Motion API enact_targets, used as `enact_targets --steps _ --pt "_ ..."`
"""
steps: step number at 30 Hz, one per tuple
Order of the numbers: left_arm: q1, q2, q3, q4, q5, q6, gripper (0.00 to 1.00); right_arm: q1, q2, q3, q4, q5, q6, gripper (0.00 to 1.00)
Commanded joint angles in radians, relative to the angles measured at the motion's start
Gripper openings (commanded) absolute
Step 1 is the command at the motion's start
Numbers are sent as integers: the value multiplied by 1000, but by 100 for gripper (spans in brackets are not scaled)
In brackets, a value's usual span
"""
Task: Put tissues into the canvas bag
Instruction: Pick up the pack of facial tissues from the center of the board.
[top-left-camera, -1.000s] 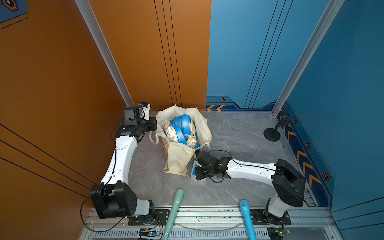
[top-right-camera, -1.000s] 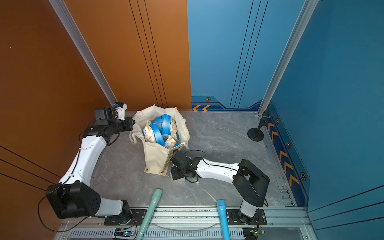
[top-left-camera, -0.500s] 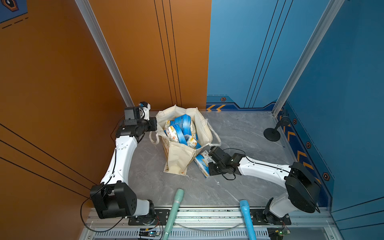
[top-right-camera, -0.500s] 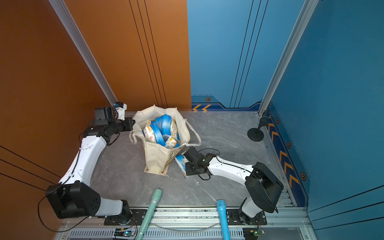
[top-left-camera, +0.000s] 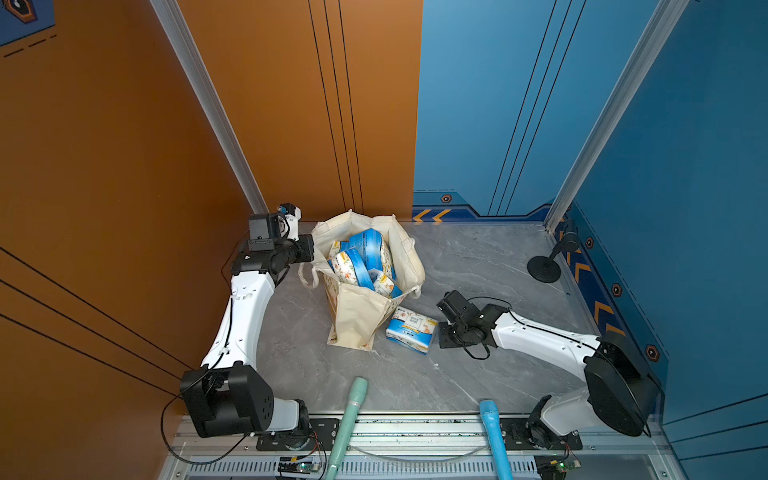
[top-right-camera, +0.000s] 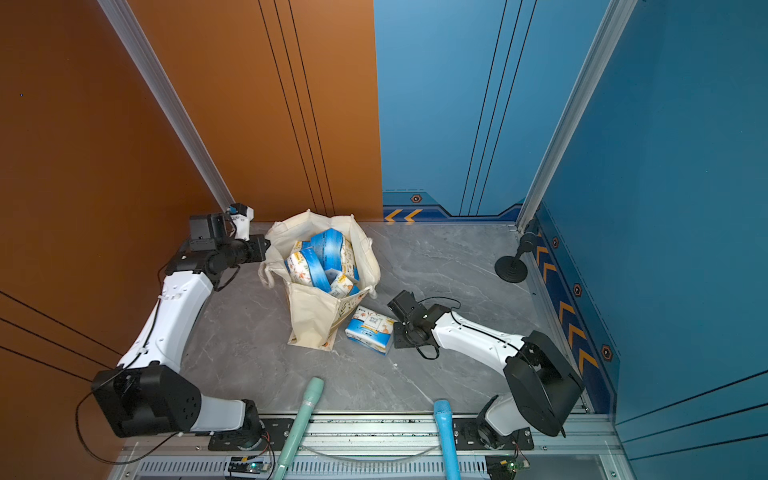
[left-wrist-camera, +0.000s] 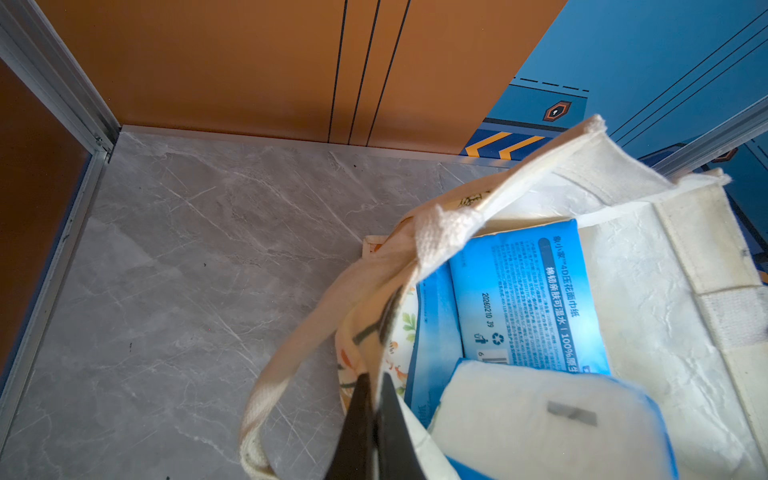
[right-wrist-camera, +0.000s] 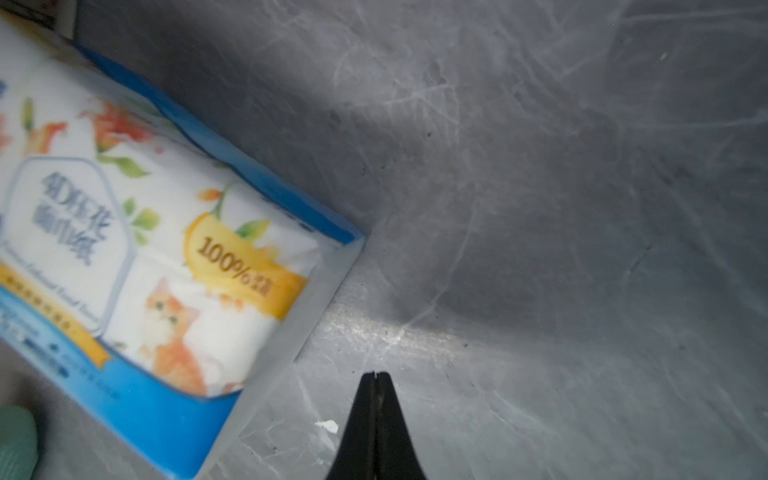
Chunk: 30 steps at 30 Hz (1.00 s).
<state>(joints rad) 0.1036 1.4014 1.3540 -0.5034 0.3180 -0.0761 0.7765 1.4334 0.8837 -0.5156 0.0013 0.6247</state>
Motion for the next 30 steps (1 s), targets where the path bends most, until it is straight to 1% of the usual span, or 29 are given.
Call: enact_targets --steps 1,4,7,10,17,20,23,26,30 --pt "-6 15 -20 -12 -5 4 0 26 -69 32 6 -3 -47 5" --pt "-7 12 -21 -12 -3 3 0 58 -95 41 67 -57 -73 5" --pt "-6 13 -21 -12 -4 2 0 96 -76 58 120 -109 -99 5" --pt "-6 13 -21 -11 -3 2 0 134 -14 96 145 -125 -114 5" --pt "-6 10 -21 -12 -5 5 0 193 159 183 293 -175 -96 5" --pt "-1 10 -20 -11 -4 4 0 205 237 228 302 -195 -97 5" --pt "4 10 -19 -12 1 2 0 201 292 253 291 -181 -92 4" --pt "6 8 -19 -12 0 1 0 175 329 271 258 -159 -69 4" --pt "8 10 -19 -12 3 2 0 121 335 255 245 -131 -30 3"
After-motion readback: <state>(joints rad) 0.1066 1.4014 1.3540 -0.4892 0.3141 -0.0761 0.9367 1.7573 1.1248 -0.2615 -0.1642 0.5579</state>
